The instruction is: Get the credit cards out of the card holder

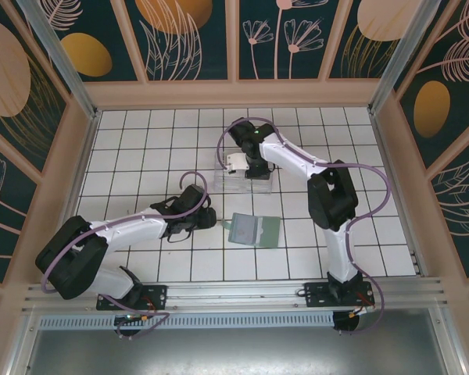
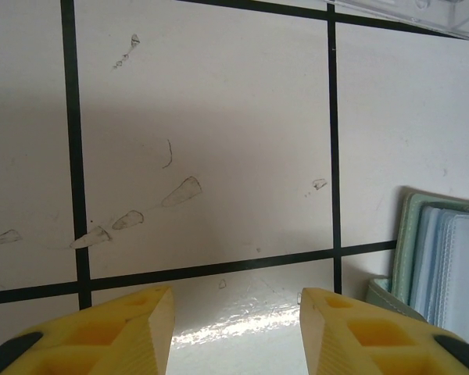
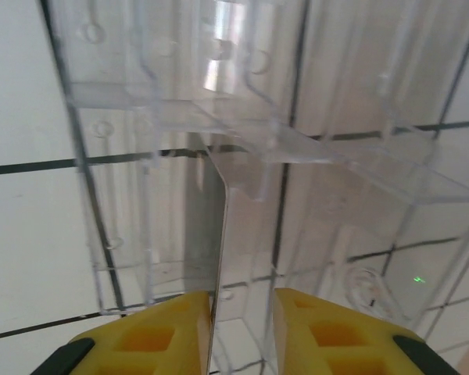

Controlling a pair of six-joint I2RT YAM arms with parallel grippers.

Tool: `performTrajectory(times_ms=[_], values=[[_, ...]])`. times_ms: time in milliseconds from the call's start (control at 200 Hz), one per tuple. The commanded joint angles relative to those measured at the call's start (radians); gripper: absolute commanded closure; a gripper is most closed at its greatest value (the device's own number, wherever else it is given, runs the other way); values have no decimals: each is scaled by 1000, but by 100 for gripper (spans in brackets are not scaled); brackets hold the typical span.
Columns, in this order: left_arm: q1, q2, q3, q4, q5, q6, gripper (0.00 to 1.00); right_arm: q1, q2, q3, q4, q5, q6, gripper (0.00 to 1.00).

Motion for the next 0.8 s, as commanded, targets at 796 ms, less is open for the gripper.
performTrajectory(times_ms=[796], values=[[7,-33,103,28,149,50,61,12,-407,-333,382,15,922,71]])
